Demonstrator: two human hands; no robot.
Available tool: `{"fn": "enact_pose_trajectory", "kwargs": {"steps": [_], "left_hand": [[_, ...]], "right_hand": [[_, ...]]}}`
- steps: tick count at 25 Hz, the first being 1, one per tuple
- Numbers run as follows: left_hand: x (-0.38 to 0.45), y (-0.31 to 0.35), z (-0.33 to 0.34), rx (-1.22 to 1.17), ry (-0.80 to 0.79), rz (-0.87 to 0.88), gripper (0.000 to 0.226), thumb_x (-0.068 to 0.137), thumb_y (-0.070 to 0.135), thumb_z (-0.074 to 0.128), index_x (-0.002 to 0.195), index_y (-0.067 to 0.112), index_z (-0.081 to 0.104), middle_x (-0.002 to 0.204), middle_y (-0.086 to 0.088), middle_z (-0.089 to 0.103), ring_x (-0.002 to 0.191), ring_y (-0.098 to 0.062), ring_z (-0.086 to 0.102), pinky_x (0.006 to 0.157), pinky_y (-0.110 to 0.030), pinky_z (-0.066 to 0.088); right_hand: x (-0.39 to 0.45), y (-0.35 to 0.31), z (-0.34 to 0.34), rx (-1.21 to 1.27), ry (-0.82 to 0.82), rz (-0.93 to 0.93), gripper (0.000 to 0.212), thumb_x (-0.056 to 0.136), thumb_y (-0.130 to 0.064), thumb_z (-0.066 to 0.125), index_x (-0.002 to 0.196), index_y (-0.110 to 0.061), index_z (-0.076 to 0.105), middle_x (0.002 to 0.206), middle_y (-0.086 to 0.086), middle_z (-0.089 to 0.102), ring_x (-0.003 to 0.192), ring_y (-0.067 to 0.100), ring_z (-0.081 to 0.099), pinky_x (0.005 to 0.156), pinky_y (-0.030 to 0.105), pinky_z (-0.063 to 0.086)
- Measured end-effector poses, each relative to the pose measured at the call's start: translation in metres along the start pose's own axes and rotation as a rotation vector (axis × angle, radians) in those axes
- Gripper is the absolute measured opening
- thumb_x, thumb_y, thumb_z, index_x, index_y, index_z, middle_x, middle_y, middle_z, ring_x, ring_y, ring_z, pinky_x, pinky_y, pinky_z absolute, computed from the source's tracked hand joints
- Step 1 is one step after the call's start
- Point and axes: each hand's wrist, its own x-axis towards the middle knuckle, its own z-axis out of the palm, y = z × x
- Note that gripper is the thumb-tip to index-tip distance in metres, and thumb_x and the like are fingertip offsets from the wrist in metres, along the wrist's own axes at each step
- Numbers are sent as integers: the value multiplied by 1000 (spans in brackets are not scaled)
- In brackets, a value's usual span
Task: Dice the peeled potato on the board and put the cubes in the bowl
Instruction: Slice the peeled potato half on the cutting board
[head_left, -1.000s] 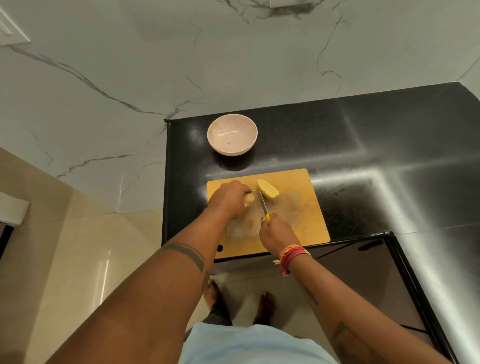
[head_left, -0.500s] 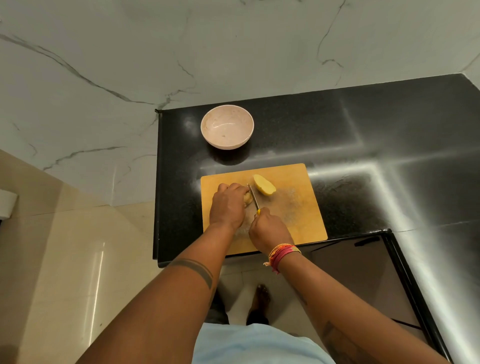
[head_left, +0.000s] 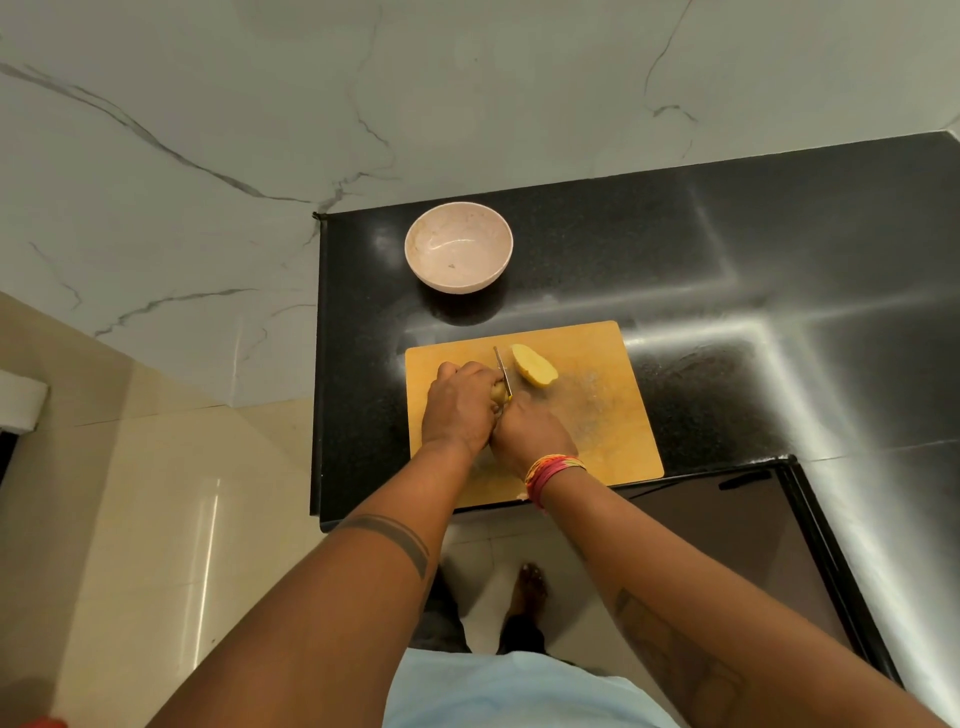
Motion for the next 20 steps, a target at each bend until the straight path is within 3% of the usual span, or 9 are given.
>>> {"fn": "enact_pose_trajectory", "kwargs": {"steps": [3, 5, 8, 13, 20], "left_hand": [[2, -1, 0, 14, -13, -11, 40, 94, 10, 65, 130, 27, 67, 125, 6, 66, 114, -22, 46, 97, -36, 47], [3, -1, 0, 29, -23, -20, 43, 92, 11, 70, 132, 27, 66, 126, 6, 66, 115, -23, 46, 98, -37, 48], [3, 0, 1, 36, -20, -29, 46, 90, 16, 74, 134, 27, 64, 128, 7, 65, 117, -23, 47, 99, -37, 48], [1, 1, 2, 19, 5, -36, 47, 90, 17, 75, 135, 27, 63, 129, 7, 65, 118, -22, 47, 99, -37, 47], [-6, 0, 4, 22, 6, -14, 43, 96, 17, 67, 138, 23, 59, 134, 5, 63, 123, -21, 46, 99, -36, 47]], "right_hand": [[-3, 1, 4, -50, -19, -24, 24, 93, -29, 40, 101, -20, 61, 99, 10, 69, 65, 21, 49, 60, 32, 39], [-15, -1, -1, -79, -52, -57, 23, 97, -18, 41, 107, -14, 61, 108, 15, 67, 78, 28, 57, 66, 33, 40], [-37, 5, -3, 1, -65, 36, 25, 98, -13, 40, 118, -5, 52, 113, 20, 61, 102, 38, 62, 72, 35, 40], [-68, 18, 4, 34, -102, 101, 12, 92, -5, 40, 101, -10, 46, 103, 18, 66, 78, 30, 56, 66, 34, 42], [-85, 32, 10, 48, -36, 71, 16, 105, -21, 33, 101, -12, 47, 93, 15, 65, 76, 31, 59, 65, 36, 44]]}}
